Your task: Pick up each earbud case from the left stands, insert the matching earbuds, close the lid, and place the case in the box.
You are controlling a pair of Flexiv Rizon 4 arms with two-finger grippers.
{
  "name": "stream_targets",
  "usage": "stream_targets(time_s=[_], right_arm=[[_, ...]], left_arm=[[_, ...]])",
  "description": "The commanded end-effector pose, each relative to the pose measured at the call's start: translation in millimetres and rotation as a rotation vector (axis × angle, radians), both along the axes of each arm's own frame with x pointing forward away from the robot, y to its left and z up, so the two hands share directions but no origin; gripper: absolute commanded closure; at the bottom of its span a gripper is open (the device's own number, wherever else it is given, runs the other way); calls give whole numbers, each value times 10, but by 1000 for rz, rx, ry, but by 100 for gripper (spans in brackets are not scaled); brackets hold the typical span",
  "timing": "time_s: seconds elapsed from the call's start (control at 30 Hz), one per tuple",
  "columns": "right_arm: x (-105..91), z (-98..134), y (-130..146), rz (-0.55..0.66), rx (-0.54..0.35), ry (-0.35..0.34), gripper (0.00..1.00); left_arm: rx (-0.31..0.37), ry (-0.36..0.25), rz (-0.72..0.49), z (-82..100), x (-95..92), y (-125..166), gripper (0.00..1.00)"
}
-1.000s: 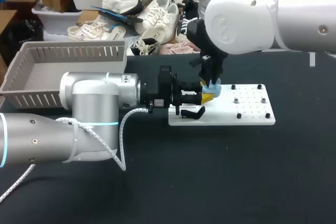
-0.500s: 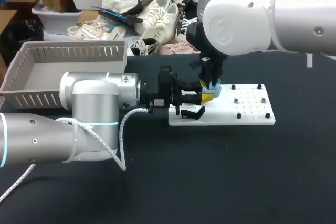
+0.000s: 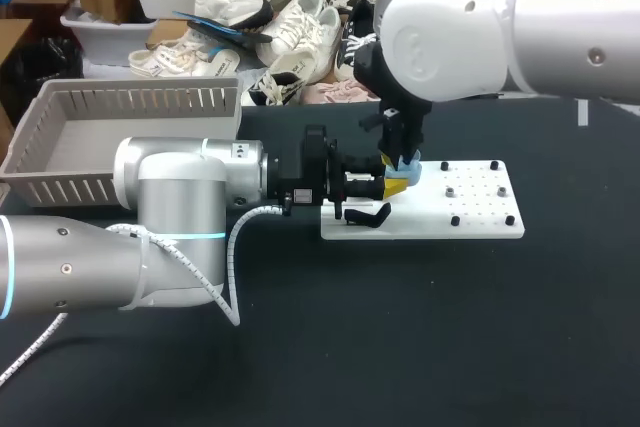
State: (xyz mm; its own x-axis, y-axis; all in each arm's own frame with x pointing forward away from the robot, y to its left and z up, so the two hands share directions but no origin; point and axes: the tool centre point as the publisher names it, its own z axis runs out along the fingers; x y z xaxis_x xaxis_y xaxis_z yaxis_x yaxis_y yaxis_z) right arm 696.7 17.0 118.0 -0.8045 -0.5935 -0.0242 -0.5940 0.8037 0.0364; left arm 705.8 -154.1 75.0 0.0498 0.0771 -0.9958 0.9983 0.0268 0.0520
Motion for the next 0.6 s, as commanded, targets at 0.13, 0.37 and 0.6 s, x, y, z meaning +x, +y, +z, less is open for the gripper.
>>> stream_targets(time_s=[0.13,0.37,0.6], right_arm=[[13,-6,-2,0,-3,4,99],[0,-4,0,-2,-1,3,89],[-15,0,-4,-8,1,2,83]], left_arm=[[-2,-1,1,-1,-2,-2,100],[-2,-1,1,-1,-2,-2,100],[-2,-1,1,-1,-2,-2,100]])
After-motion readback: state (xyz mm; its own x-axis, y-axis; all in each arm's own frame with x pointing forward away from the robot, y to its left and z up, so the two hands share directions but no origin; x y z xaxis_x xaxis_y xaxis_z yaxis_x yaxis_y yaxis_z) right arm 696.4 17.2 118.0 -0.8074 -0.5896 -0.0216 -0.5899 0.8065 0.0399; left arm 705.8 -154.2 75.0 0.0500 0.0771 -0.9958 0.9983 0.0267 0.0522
